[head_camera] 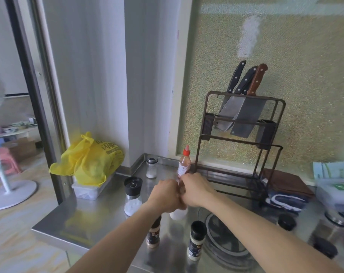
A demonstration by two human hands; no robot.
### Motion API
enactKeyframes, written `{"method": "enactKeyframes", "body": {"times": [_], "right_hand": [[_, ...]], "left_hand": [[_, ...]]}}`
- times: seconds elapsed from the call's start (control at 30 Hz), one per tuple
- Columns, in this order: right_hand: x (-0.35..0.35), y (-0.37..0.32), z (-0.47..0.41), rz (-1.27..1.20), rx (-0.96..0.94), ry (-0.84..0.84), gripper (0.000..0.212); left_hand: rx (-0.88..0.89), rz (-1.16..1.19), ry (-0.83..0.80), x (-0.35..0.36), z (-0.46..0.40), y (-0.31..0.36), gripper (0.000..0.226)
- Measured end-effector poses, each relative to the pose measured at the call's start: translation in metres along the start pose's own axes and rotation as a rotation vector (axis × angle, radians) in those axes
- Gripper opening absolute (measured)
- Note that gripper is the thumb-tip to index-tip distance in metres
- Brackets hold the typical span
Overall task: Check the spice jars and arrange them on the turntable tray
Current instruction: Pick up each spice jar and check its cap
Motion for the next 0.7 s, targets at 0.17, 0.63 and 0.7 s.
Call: {"method": "enactKeyframes", "body": {"times": [0.17, 0.63, 0.7], "right_hand": [[0.024, 0.004, -0.015, 0.045, 0.013, -0.046, 0.015], [-0.005, 0.013, -0.083, -0.251, 0.018, 0.059, 0.059], [0.009, 0.013, -0.111, -0.235, 0.05, 0.034, 0.063]], "left_hand": [[0.004, -0.09, -0.121, 0.015, -0.012, -0.007, 0.054], [0.064, -0.269, 0.062, -0.069, -0.099, -0.05, 0.051], [0.014, -0.329, 0.054, -0.069, -0.123, -0.065, 0.055]]}}
Point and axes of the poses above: each hand's wrist, its own z-axis away from the middle knuckle, its own x-axis out of the palm, y = z × x, the point moved 6 cm from there along -z, towards the middle knuckle, and after that the axes turned 1 degree about -z, right-handed, at the moved point
